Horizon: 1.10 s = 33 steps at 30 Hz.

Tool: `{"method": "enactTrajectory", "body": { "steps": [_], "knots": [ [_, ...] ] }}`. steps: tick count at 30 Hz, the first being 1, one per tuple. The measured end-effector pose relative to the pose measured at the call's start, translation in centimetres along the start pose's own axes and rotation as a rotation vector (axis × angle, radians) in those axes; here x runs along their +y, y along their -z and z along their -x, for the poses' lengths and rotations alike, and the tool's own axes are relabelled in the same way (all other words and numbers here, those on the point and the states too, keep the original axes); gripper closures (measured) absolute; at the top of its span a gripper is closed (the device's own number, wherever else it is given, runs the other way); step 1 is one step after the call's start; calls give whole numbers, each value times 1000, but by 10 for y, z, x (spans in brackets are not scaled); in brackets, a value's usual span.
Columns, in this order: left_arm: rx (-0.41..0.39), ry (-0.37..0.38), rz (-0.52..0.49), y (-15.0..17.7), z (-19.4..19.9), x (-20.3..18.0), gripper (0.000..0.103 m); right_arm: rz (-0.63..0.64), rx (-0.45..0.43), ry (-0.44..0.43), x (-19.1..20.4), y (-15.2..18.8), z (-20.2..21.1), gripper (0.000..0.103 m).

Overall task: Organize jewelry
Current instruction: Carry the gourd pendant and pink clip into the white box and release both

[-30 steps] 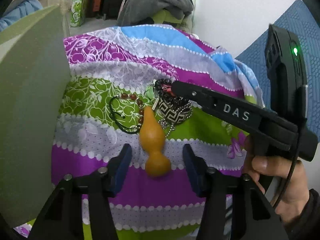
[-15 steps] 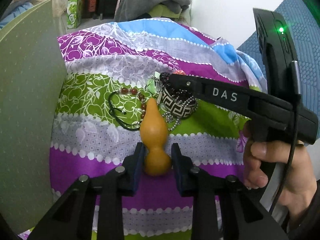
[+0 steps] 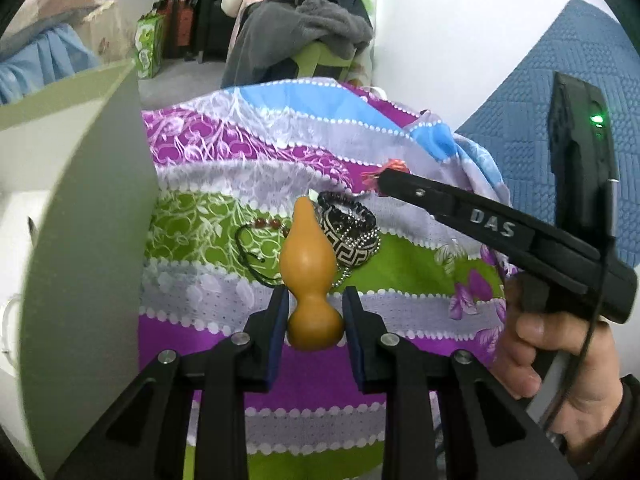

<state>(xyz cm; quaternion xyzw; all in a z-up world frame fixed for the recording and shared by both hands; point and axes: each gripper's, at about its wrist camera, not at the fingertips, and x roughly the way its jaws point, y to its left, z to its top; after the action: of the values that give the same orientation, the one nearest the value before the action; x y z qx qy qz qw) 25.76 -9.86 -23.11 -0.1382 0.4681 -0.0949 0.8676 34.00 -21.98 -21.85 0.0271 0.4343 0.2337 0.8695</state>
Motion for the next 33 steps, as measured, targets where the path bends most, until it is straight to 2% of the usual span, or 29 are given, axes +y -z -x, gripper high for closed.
{"method": "enactTrajectory", "body": {
  "steps": [6,10,13,17,21,23,29,33],
  "knots": [
    [-15,21,-12,-1,19,0,76,-45,-37,39,10,9,28,87],
    [-35,38,-23,-3,34,0,76,-55,-33,82,21,22,46,87],
    [-39,42,-31,-2,45,1,76,-92,-30,79,25,34,59,87],
    [-62,64,-44,-1,63,2,76,-66,-30,116,44,47,76,87],
    [-67,48,-50,3,80,4,76,-80,-14,126,55,60,87,87],
    [-68,56,-46,3,91,6,76,-52,-17,172,64,64,94,87],
    [-105,53,-53,-5,127,5,76,-78,-12,168,80,69,117,87],
    [-141,41,-74,-15,158,0,76,-83,-51,159,94,58,140,87]
  ]
}}
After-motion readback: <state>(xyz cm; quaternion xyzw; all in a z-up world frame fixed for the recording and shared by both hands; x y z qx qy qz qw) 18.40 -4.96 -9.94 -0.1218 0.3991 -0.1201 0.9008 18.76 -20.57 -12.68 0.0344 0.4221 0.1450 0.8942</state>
